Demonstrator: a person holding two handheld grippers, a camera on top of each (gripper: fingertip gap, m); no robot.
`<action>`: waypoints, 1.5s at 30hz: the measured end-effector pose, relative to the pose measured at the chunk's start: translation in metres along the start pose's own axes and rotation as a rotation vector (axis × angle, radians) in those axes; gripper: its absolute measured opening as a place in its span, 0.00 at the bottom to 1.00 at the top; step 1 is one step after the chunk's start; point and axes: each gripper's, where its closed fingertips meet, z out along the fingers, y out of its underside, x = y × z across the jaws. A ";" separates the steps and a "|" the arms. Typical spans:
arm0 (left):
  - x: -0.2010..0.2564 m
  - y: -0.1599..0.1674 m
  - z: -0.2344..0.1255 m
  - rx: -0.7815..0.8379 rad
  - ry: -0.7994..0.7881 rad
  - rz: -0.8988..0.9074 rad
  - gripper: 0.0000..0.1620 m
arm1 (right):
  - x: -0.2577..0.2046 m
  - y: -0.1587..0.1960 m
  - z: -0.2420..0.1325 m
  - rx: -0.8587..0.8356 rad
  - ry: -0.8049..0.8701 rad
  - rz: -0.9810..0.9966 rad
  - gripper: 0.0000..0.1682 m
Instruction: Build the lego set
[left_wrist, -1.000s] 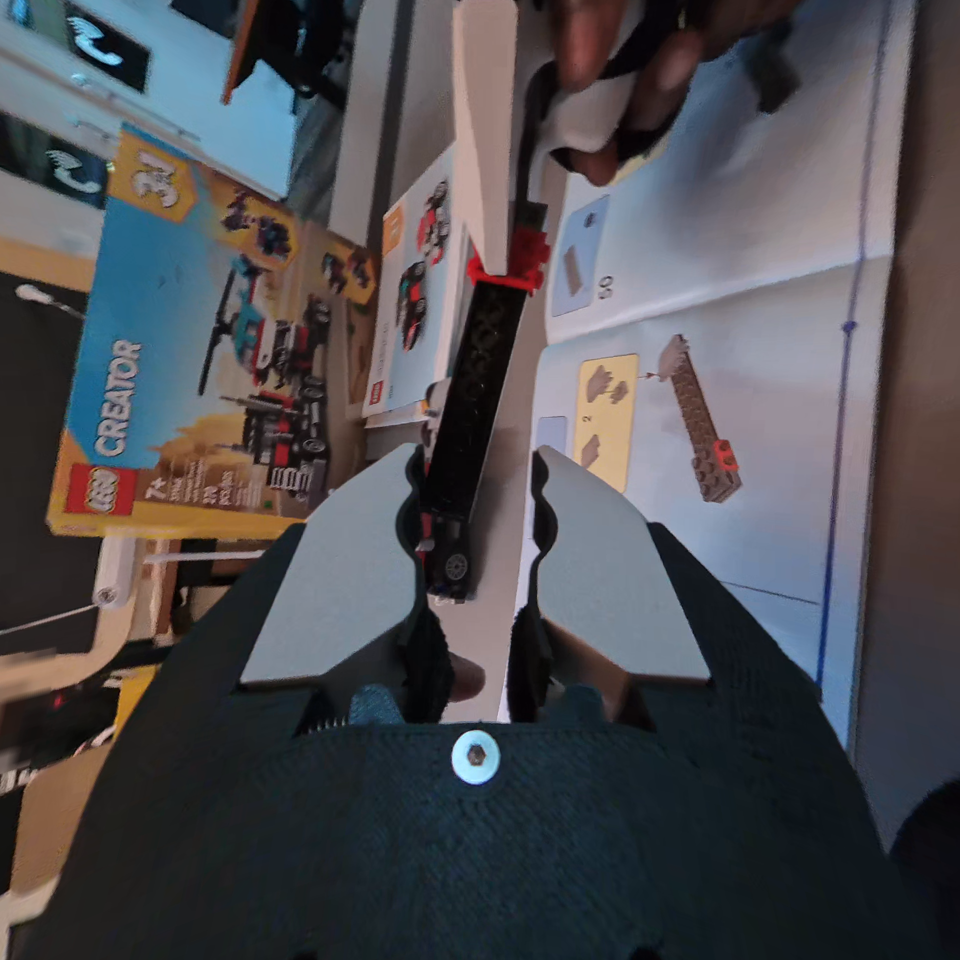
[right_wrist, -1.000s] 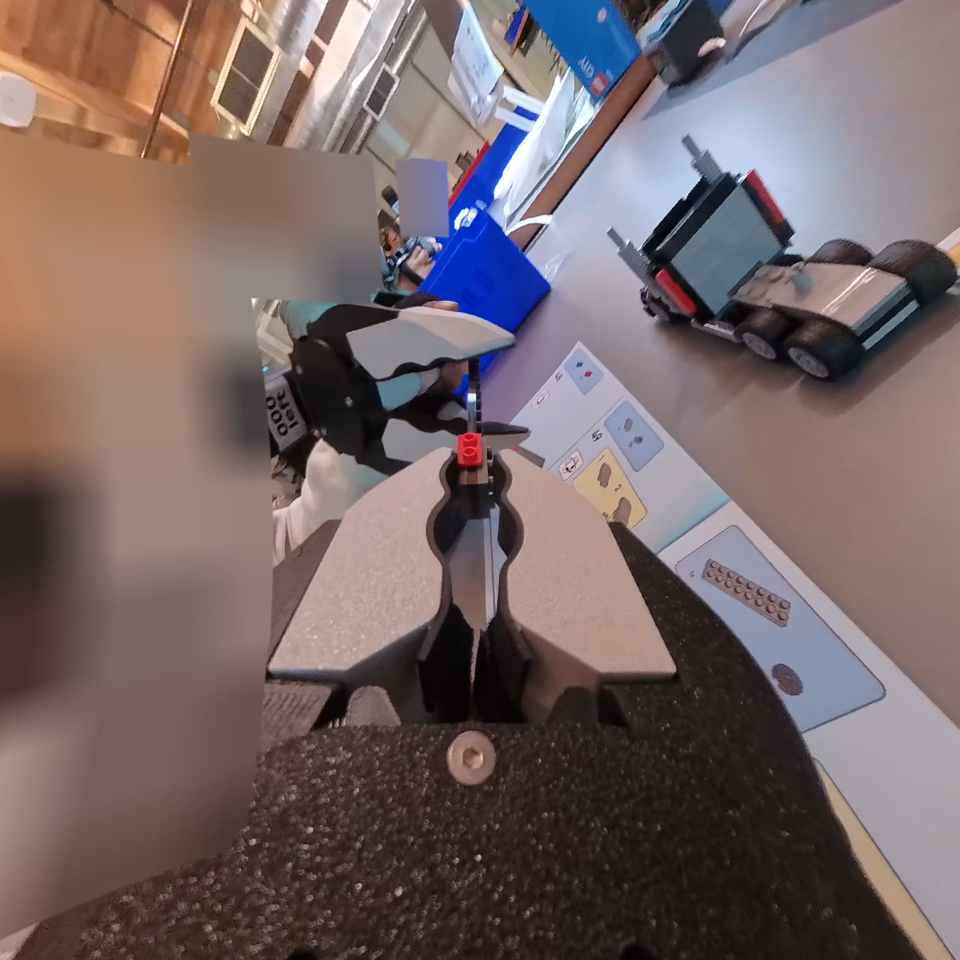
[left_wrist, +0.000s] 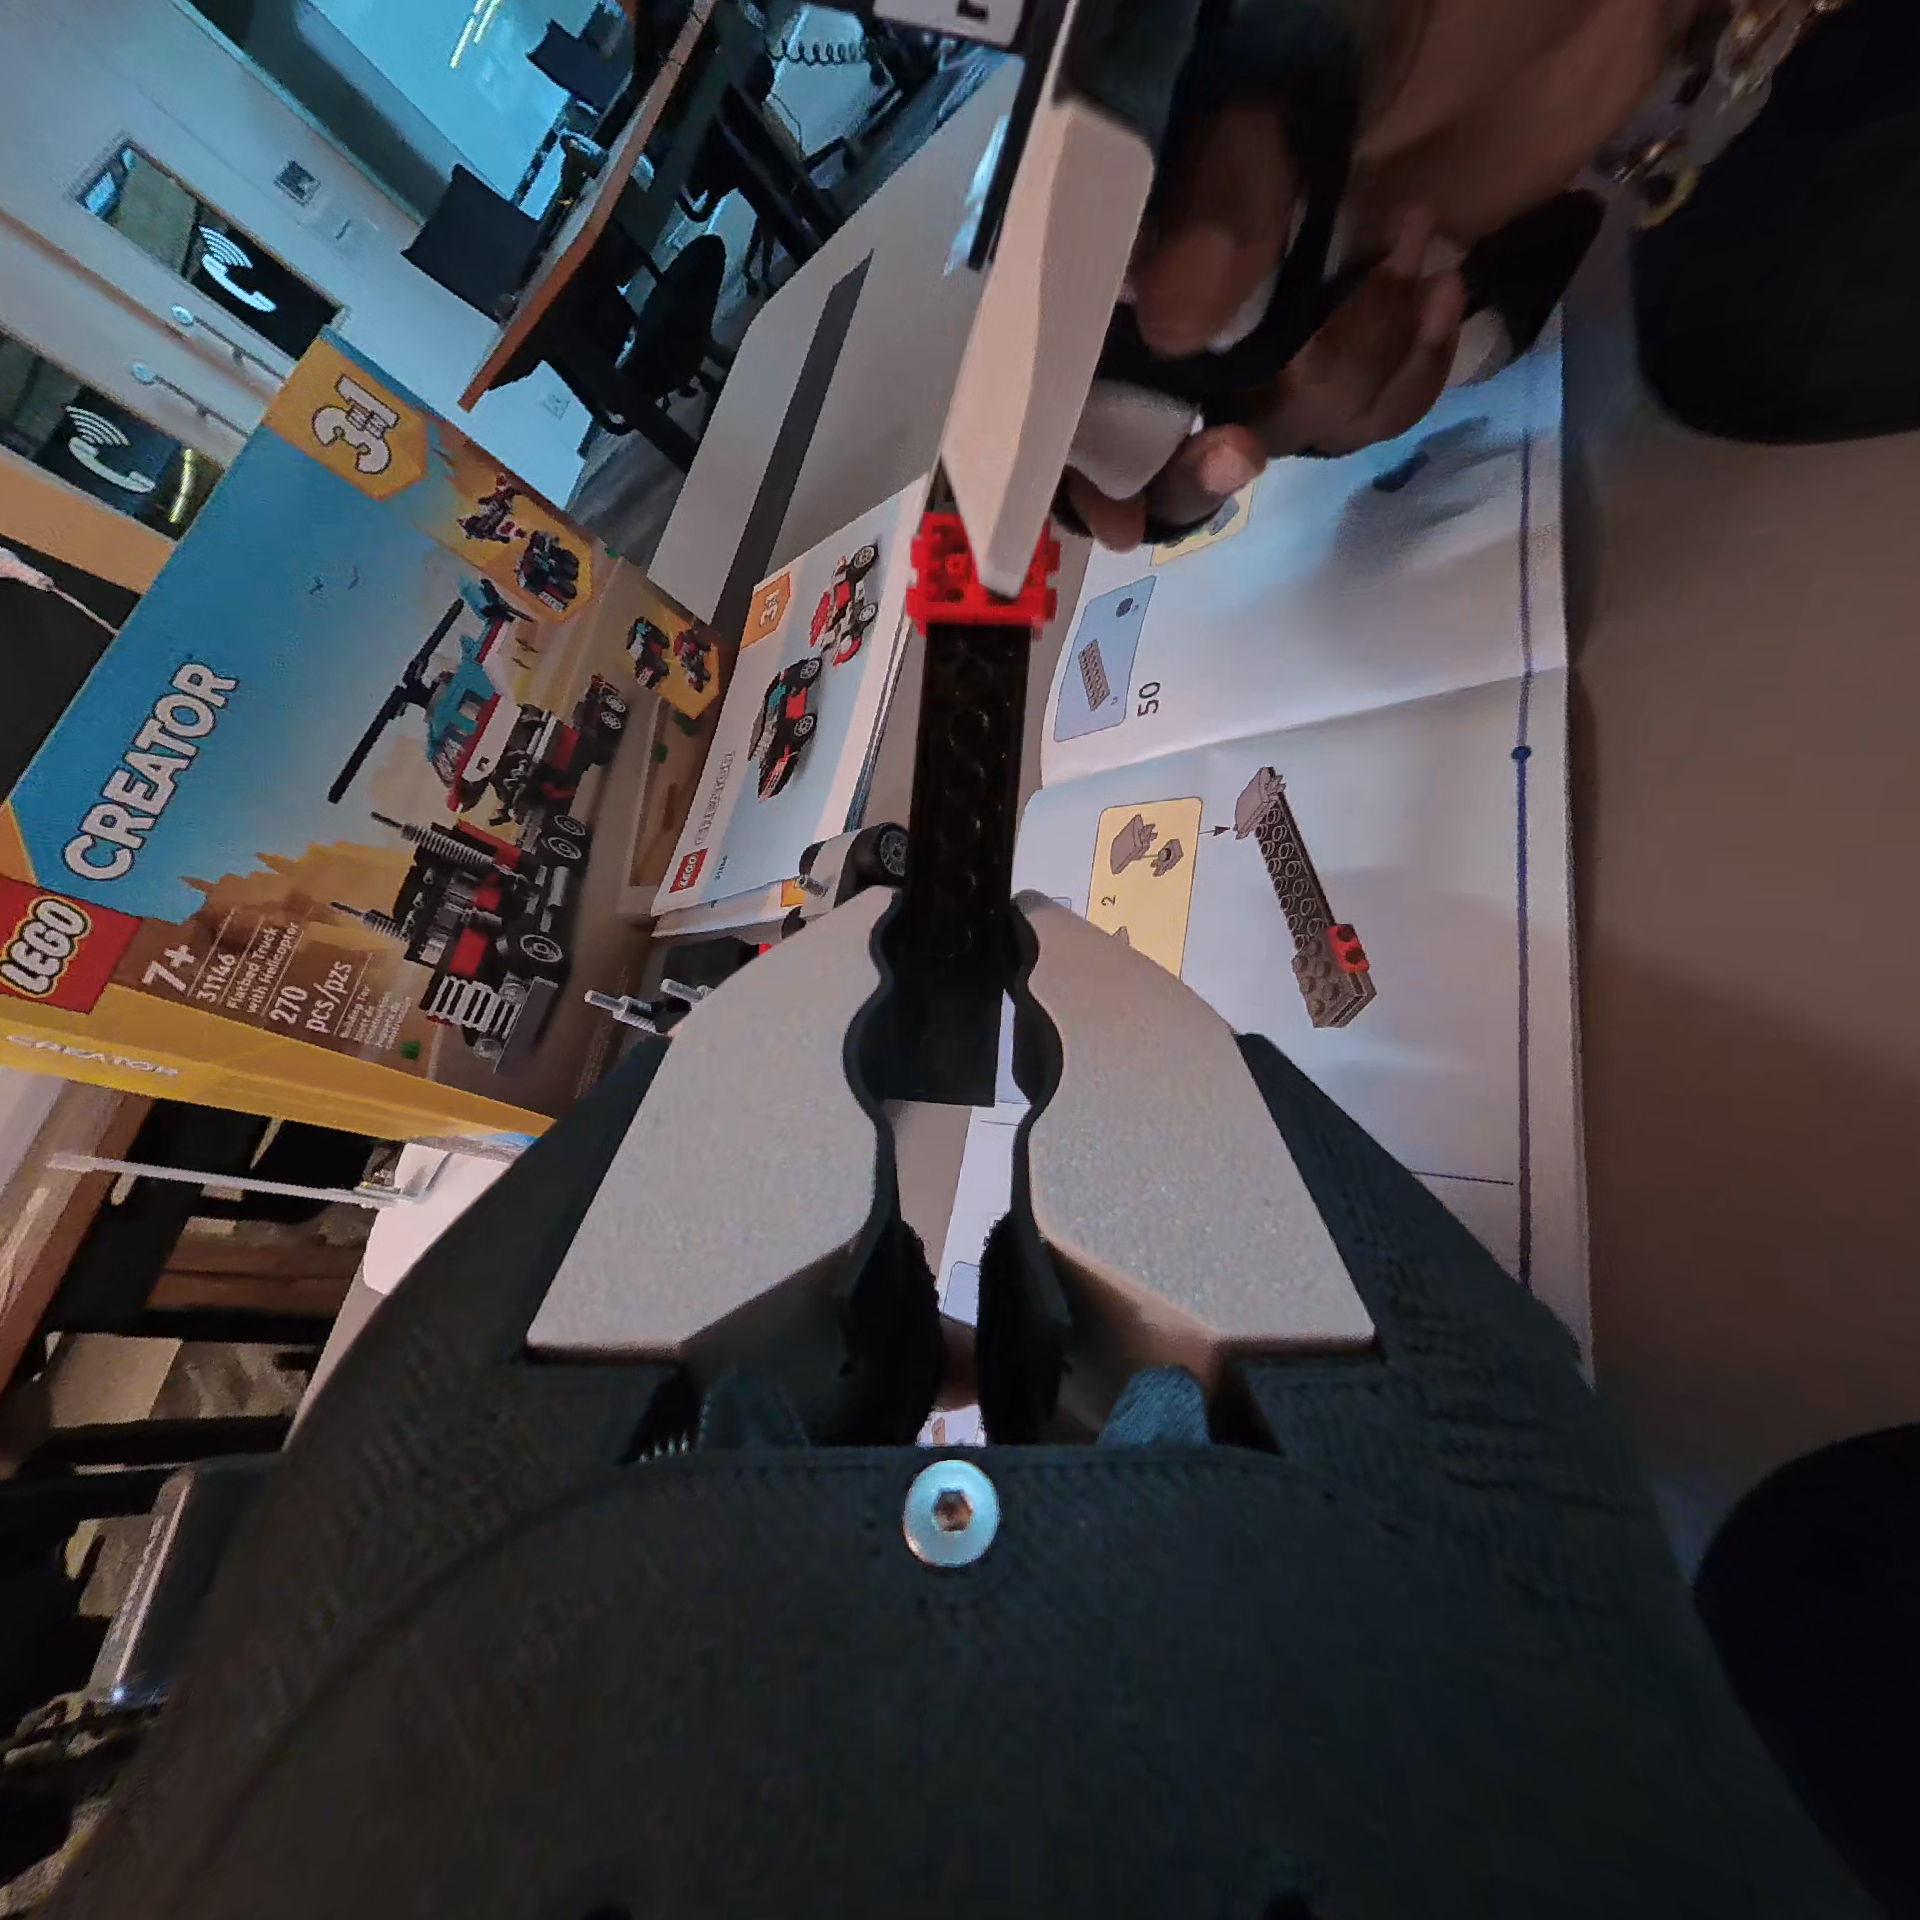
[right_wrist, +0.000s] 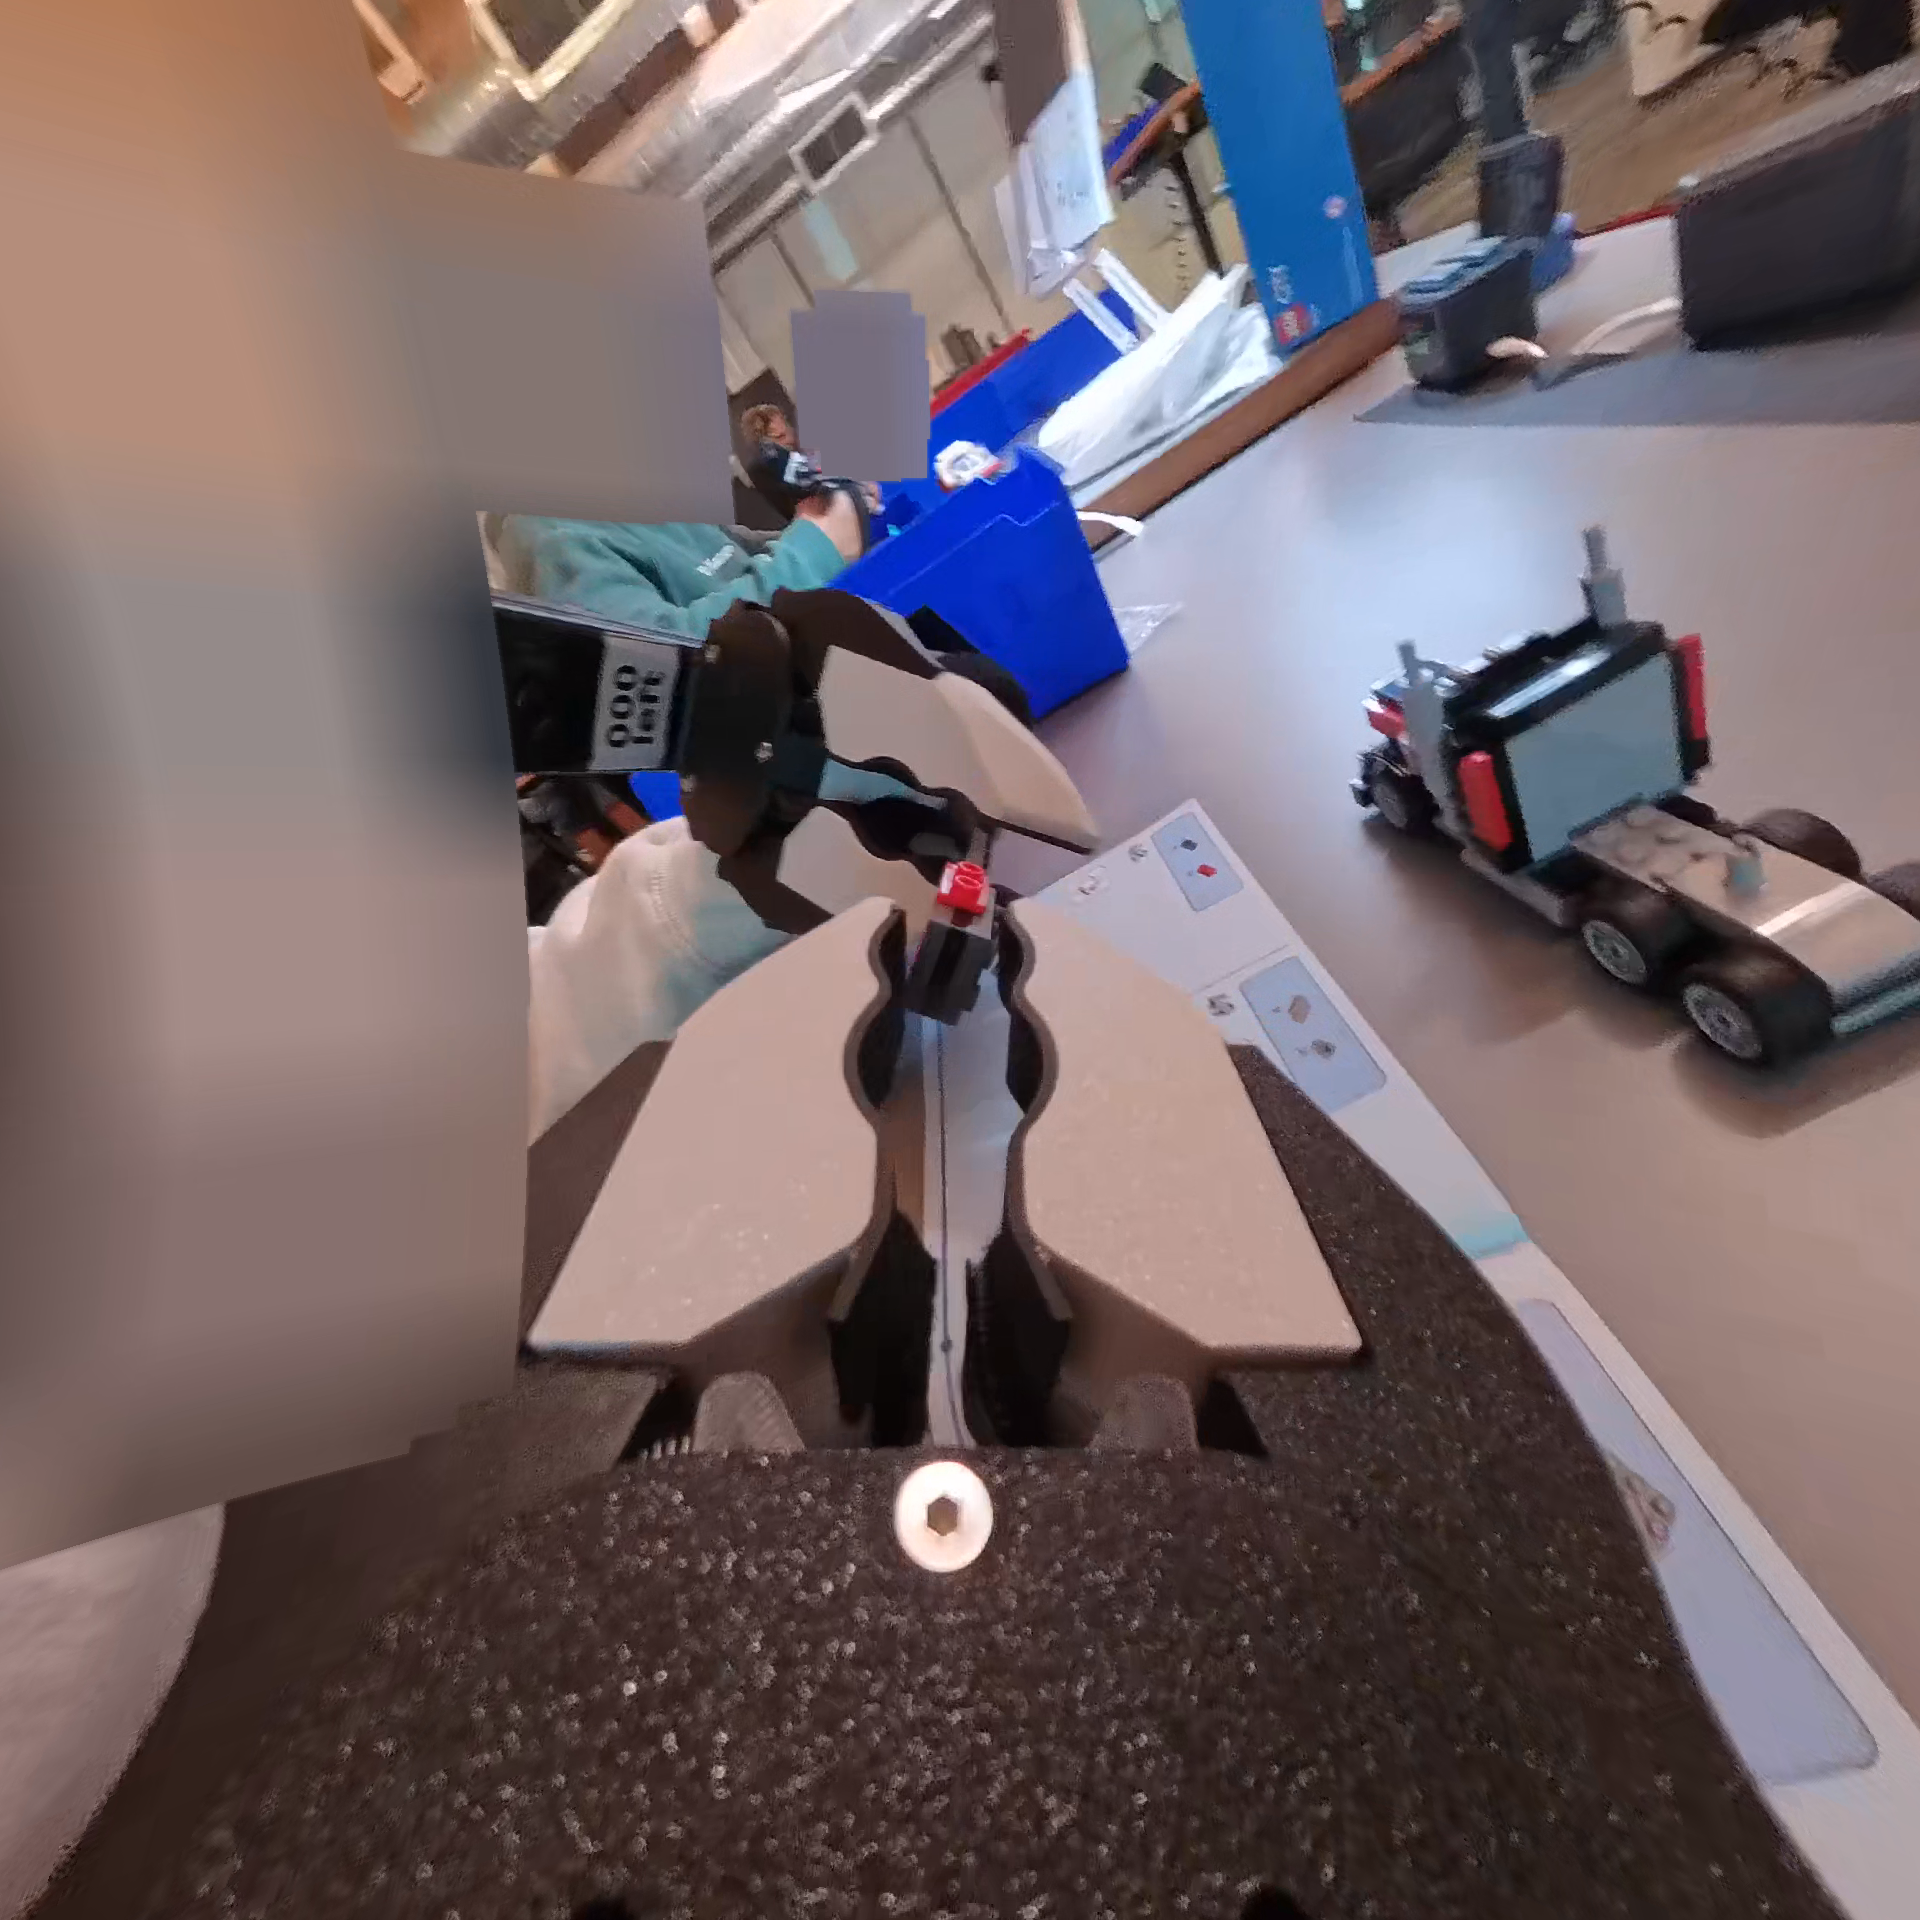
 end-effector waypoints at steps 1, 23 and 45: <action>0.000 0.000 0.000 0.002 0.007 -0.002 0.11 | 0.002 0.002 0.000 -0.007 0.017 0.002 0.09; -0.025 0.015 -0.065 0.079 0.113 -0.445 0.24 | 0.019 0.022 0.011 -0.110 0.028 0.257 0.07; -0.025 -0.001 -0.042 0.140 0.013 -0.326 0.24 | 0.023 -0.015 0.012 0.063 -0.003 0.278 0.07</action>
